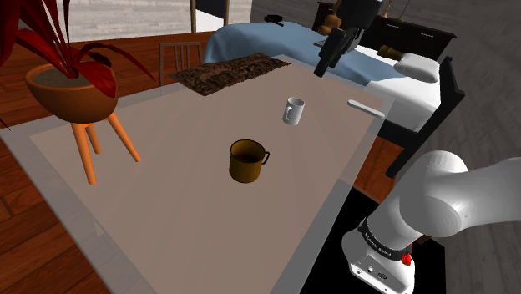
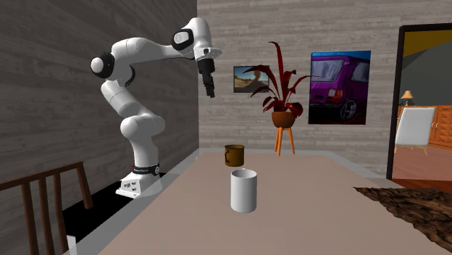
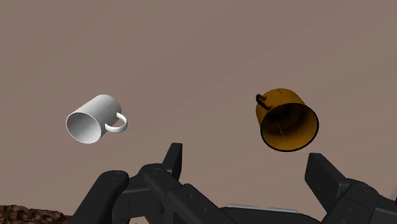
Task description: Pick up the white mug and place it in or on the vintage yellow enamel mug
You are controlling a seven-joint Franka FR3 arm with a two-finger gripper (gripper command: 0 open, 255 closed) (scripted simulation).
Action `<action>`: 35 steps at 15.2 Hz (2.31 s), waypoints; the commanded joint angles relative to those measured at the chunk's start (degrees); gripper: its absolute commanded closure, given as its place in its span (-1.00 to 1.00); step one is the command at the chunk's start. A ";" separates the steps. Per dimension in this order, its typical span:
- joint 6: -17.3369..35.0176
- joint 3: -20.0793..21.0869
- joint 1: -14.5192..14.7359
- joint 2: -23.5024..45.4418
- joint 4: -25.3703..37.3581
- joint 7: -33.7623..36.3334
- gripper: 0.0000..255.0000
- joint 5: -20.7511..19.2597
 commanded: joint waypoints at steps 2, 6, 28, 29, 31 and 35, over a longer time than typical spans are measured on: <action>1.29 -1.10 -0.20 0.51 -0.81 -1.39 -1.00 -0.47; 6.54 -5.51 -0.97 3.41 -3.24 -6.91 -1.00 -2.22; 30.49 -28.35 -1.11 40.81 7.17 -42.11 -1.00 5.58; 30.90 -28.95 -1.28 43.20 8.62 -44.13 -1.00 7.15; 31.41 -29.77 -1.95 48.09 11.80 -48.17 -1.00 10.45; 31.36 -29.91 -4.34 56.88 18.32 -54.75 -1.00 16.27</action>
